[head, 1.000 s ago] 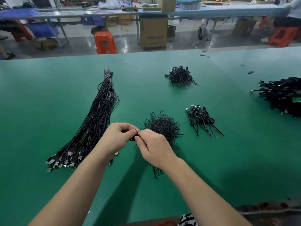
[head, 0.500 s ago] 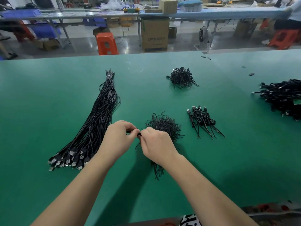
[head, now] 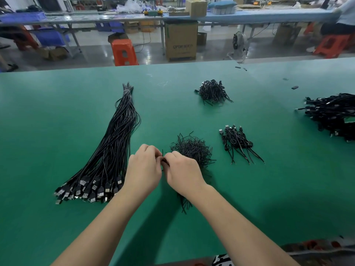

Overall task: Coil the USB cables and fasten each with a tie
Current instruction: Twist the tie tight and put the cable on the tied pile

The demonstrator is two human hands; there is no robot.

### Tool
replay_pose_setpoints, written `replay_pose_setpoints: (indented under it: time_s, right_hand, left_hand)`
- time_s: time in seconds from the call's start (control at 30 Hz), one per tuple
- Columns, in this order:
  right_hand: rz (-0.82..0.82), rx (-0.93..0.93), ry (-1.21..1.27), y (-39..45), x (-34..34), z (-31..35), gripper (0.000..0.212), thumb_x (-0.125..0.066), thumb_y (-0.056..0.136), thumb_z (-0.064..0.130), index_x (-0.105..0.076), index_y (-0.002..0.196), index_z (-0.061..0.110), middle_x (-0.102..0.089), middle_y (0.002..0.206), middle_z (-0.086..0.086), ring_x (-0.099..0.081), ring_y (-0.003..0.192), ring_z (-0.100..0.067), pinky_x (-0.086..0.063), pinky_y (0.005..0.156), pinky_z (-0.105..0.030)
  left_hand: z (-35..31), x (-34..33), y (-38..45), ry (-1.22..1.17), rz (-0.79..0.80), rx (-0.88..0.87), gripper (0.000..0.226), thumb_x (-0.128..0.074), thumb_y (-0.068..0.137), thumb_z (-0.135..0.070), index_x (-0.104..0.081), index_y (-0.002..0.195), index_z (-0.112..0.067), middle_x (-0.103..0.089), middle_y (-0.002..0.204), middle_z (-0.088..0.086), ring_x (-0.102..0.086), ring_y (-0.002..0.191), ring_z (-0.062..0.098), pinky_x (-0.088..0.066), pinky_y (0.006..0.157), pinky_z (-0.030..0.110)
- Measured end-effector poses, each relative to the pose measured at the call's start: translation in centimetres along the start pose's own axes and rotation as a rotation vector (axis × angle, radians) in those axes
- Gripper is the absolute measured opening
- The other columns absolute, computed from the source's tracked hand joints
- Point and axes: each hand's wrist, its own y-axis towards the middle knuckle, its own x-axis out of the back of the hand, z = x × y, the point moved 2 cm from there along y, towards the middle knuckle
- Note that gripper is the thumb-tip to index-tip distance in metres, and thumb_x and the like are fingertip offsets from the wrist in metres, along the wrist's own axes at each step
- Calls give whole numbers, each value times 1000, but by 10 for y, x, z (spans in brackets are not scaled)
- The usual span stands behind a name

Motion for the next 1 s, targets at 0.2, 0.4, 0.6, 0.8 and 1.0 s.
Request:
replay_pose_setpoints:
  time_s: [0.2,0.4,0.6,0.8,1.0]
  right_hand:
    - [443,-467,1204,16,13,-8,19,-54,92,8,-68,105,11,-66,90,-3,-62,74,-14,-53,70,-27]
    - [512,-649,1660,20,21,-13,22,-55,102,22,-71,101,8,-75,90,-5,-69,72,-15,-58,67,-30]
    - [382,-597,1749,17,22,-14,17,-65,95,16,-79,86,13,-75,87,-5,-67,68,-11,-55,62,-25]
    - [295,-593,1662,14,19,-16,11,-73,91,20,-80,84,15,-74,84,-4,-64,63,-9,-51,57,-21]
    - [301,-581,1649,10,15,-15,9,-74,88,20,-81,83,18,-72,78,0,-65,66,-10,-53,63,-23]
  left_hand:
    - [2,3,-2,-4,-248,-152,9,-64,89,2,-62,91,-7,-57,95,11,-54,82,33,-39,72,43]
    - [2,8,-3,-198,-341,-233,16,-60,91,5,-57,92,-10,-51,94,0,-51,83,27,-45,73,45]
    - [1,7,-3,-190,-312,-232,7,-62,93,-1,-61,94,-8,-56,93,3,-55,78,29,-48,71,46]
    - [6,4,-4,-164,-307,-252,5,-67,92,-7,-66,95,-11,-61,92,0,-54,76,23,-43,70,34]
    - [9,6,-4,-44,-384,-405,7,-64,93,-14,-69,89,-10,-65,89,-2,-51,78,15,-40,70,32]
